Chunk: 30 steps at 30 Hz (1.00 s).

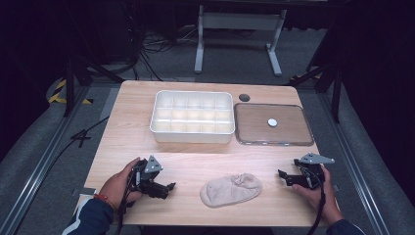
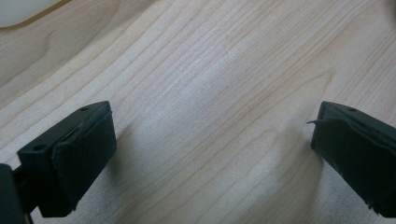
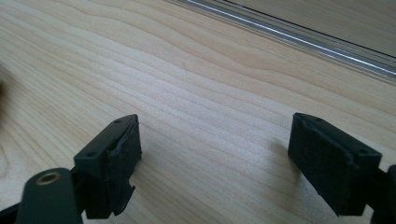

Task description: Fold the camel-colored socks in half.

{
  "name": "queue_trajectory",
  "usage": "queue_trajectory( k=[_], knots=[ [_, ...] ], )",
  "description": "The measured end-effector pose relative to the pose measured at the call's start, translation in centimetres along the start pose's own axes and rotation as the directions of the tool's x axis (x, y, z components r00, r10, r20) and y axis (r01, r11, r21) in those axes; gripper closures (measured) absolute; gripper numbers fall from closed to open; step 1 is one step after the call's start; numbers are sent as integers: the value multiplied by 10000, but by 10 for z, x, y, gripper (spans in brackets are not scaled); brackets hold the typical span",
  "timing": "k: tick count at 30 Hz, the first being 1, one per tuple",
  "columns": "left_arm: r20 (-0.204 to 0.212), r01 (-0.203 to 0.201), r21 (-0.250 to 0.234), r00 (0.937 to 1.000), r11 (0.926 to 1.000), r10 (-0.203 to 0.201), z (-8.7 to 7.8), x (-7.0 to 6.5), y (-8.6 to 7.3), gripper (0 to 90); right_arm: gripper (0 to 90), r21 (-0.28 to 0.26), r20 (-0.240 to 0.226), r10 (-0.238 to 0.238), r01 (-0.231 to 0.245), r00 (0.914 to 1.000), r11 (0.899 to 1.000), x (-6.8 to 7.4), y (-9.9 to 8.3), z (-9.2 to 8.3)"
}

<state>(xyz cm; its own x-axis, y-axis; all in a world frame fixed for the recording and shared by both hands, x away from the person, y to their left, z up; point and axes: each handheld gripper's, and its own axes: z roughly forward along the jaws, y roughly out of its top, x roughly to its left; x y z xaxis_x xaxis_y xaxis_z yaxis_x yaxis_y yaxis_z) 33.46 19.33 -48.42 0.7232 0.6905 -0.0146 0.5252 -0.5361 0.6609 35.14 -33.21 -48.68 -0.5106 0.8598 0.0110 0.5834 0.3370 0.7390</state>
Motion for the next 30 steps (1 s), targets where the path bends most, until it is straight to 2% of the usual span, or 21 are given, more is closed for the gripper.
queue_trajectory(
  k=[1,2,4,9,13,14,20,25,30],
  knots=[
    [113,-269,-5,9996,9996,269,0,3,0,0,174,1,-1,3,-3,10000,10000,0,0,0],
    [206,-260,13,9995,9997,259,0,5,0,0,174,0,3,2,-2,10000,10000,0,0,0],
    [128,-148,47,9998,9999,148,-1,7,-1,0,173,0,1,2,-2,10000,10000,0,0,0],
    [128,-170,97,9998,9998,169,-2,7,0,0,174,-1,-3,6,-6,10000,10000,0,0,0],
    [90,-52,3,9999,10000,52,-3,5,-4,0,174,5,-51,23,-23,10000,10000,0,0,0],
    [92,-146,12,9999,9999,146,-4,5,-4,0,174,7,-43,14,-14,10000,10000,0,0,0],
    [-29,-86,5,10000,10000,86,-6,2,-6,3,174,6,7,5,-5,10000,10000,0,1,1],
    [229,-401,34,9989,9992,400,-8,-2,-8,3,179,25,29,-47,47,10000,10000,0,1,1],
    [311,-475,52,9984,9989,473,-8,-1,-8,1,210,27,-73,-25,25,10000,10000,0,1,0]
  ],
)
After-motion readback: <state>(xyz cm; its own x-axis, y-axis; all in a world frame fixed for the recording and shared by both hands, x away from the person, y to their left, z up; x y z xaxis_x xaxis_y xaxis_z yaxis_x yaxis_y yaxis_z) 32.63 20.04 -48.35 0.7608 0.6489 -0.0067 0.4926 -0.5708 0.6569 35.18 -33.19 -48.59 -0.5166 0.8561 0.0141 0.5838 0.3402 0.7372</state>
